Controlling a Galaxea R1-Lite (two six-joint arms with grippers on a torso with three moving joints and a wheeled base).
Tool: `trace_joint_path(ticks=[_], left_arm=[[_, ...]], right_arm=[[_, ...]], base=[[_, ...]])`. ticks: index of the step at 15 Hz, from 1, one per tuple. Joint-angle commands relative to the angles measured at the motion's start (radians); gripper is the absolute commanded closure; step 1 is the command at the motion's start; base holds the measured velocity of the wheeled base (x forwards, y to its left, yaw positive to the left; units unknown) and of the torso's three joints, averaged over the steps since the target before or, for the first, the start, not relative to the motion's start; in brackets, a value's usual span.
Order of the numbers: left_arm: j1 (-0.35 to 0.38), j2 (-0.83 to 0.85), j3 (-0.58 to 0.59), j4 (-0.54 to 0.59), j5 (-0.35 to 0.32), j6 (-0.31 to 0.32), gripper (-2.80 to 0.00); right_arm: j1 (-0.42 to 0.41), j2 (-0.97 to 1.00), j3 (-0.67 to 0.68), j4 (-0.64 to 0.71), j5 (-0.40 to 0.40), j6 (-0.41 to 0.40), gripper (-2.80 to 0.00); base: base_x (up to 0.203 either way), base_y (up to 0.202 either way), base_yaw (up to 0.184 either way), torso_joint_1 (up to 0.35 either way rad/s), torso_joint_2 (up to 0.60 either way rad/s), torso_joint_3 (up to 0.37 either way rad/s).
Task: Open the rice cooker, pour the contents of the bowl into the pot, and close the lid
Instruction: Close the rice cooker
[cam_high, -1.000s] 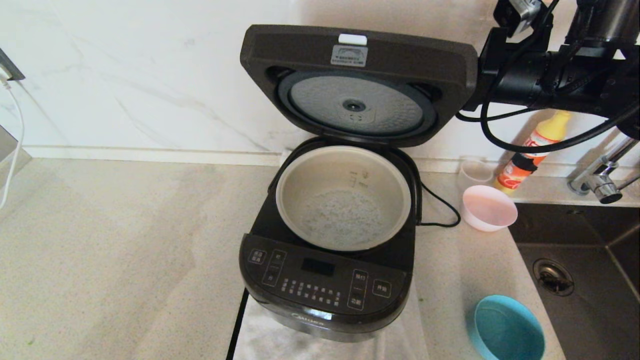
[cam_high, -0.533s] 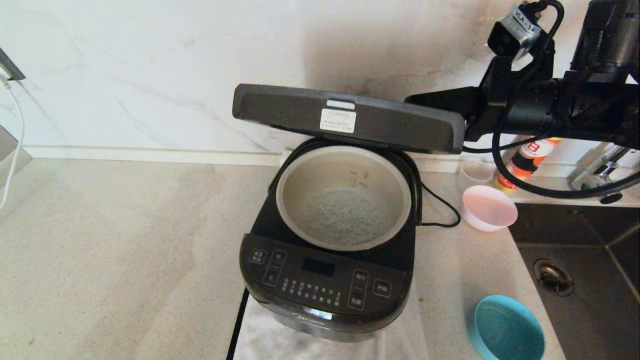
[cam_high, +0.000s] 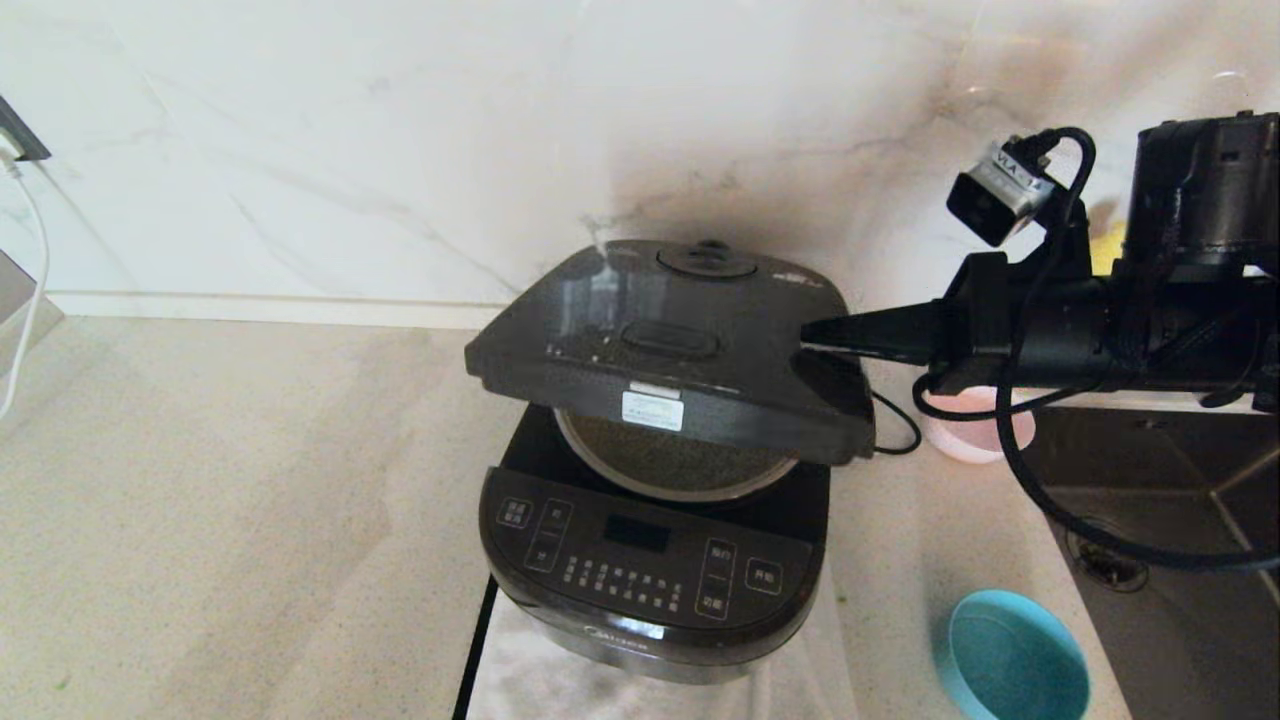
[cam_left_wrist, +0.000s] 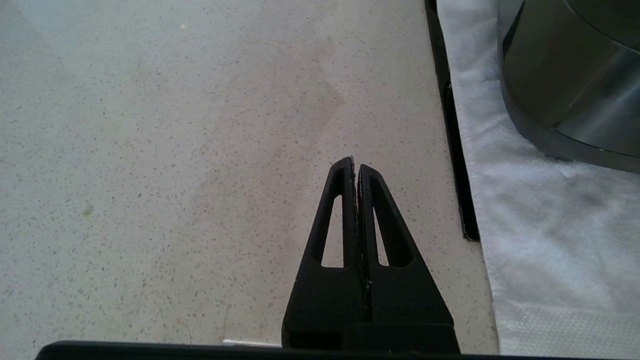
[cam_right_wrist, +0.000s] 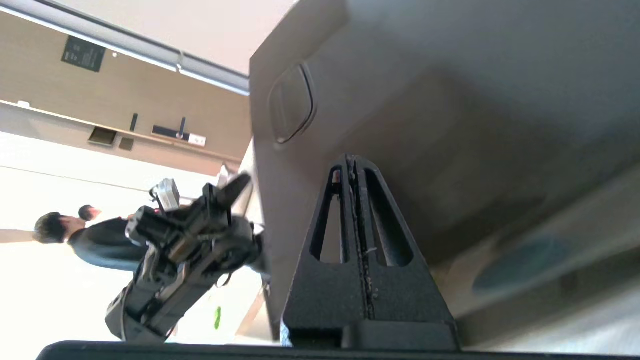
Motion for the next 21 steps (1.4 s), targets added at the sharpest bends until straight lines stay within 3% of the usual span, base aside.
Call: trace_joint_path(ticks=[1,8,12,21], left_arm=[[0.000,0.001,0.002,0.000,0.000,0.000,0.00],[0.000,0.001,0.002,-0.001,0.000,0.000,0.00],[0.000,0.001,0.002,-0.001,0.000,0.000,0.00],[0.000,0.001,0.002,-0.001,0.000,0.000,0.00]], right_arm=[[0.003,-0.014,0.068,-0.002,0.001,-0.007,0.00],[0.055,0.047,0.159,-0.005,-0.050,-0.041,0.00],[0.093,0.120,0.192,-0.002,-0.153,-0.116,0.00],[0.077,0.053,0.211,-0.011,-0.162,-0.117,0.00]], base=[[0.000,0.000,0.000,0.000,0.00,0.000],[0.000,0.000,0.000,0.000,0.00,0.000],[0.000,0.000,0.000,0.000,0.00,0.000],[0.000,0.000,0.000,0.000,0.00,0.000]])
